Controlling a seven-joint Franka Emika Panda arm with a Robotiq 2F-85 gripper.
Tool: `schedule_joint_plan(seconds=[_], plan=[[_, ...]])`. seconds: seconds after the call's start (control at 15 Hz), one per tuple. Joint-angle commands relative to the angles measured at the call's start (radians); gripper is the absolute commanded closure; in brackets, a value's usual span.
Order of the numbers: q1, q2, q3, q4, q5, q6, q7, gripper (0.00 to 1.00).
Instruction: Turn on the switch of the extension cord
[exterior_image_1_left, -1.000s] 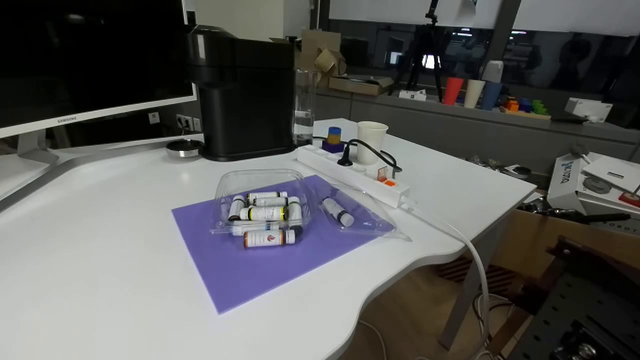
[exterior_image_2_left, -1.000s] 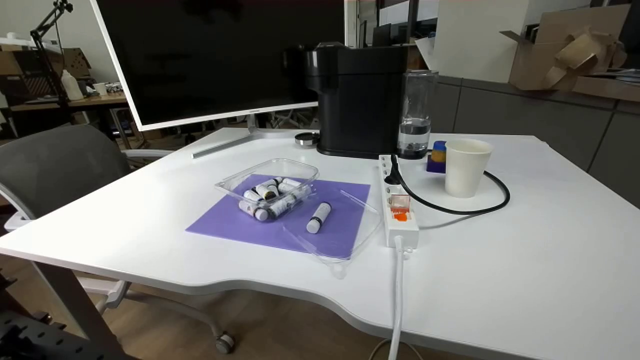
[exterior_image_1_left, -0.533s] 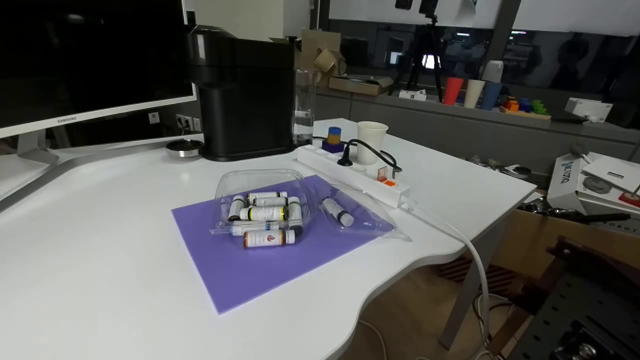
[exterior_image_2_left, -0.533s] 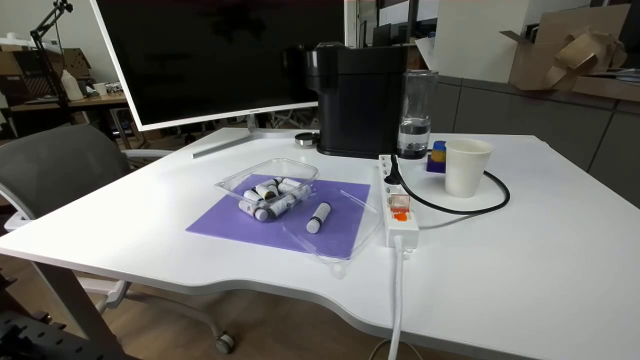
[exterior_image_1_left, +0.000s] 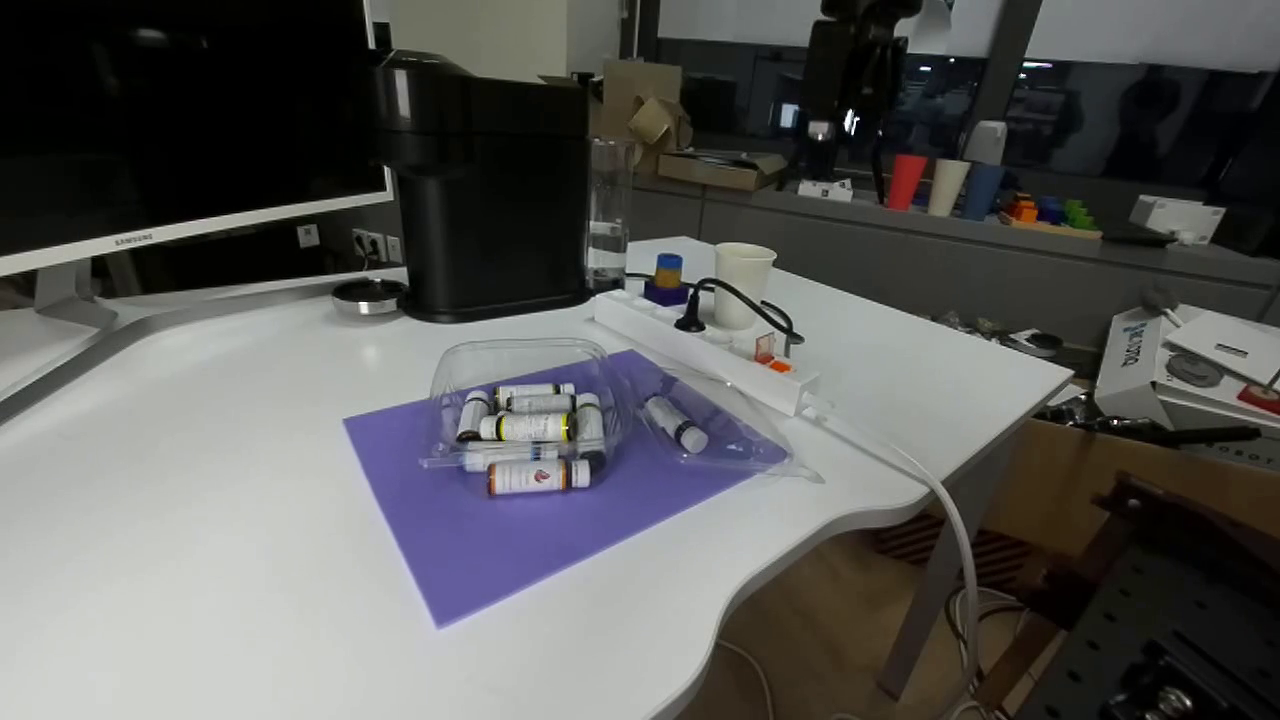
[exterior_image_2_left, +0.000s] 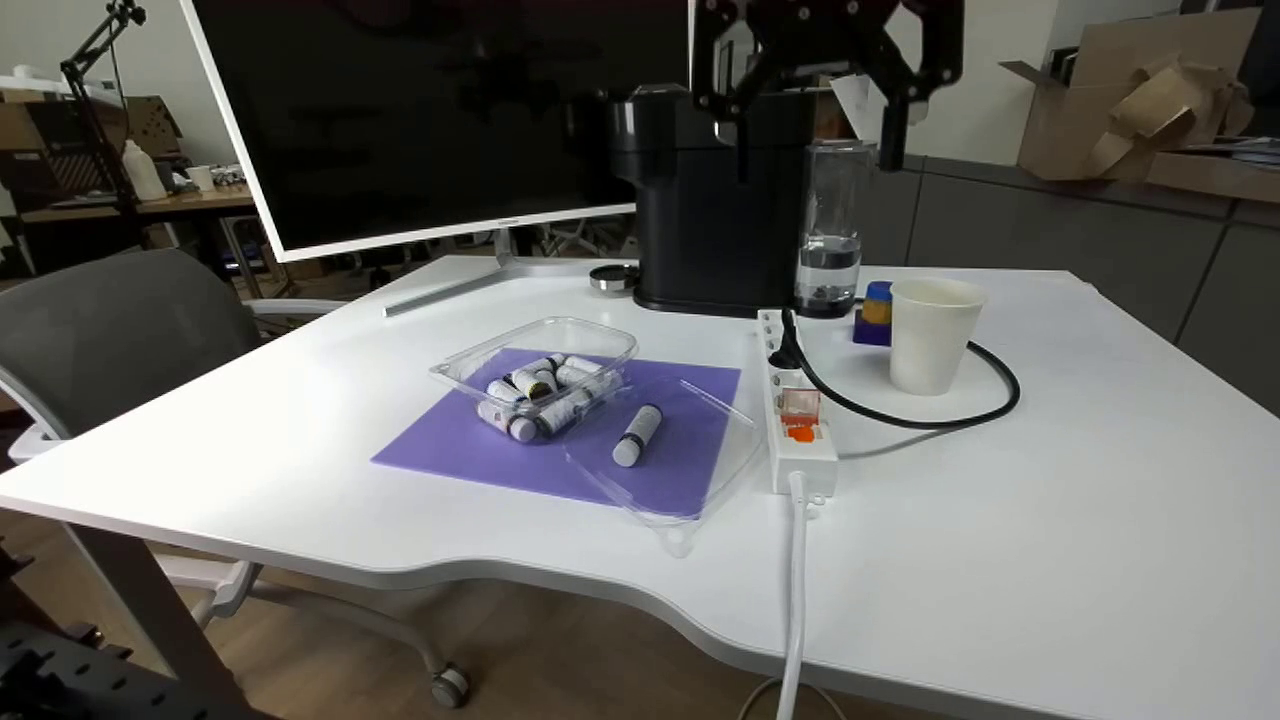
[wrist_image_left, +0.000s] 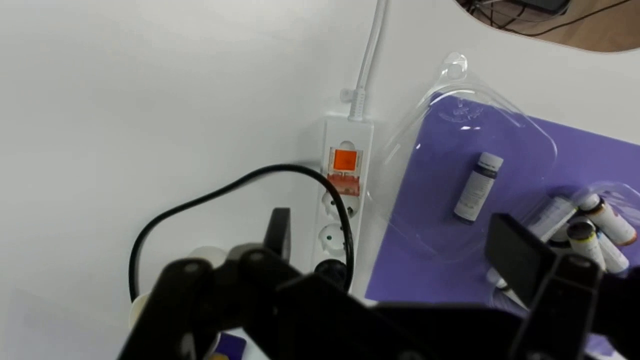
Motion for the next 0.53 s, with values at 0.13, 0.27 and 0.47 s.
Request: schedule_joint_plan(seconds=[0.13, 0.27, 0.47], plan=[[-0.05, 0.056, 0.036, 0.019, -0.004, 0.012, 0.012, 0.0], [-0.048, 0.04, 0.039, 0.008, -0.012, 0.023, 0.025, 0.0], [-0.047, 0.099, 0.052, 0.021, -0.074, 0.043, 0.078, 0.0]])
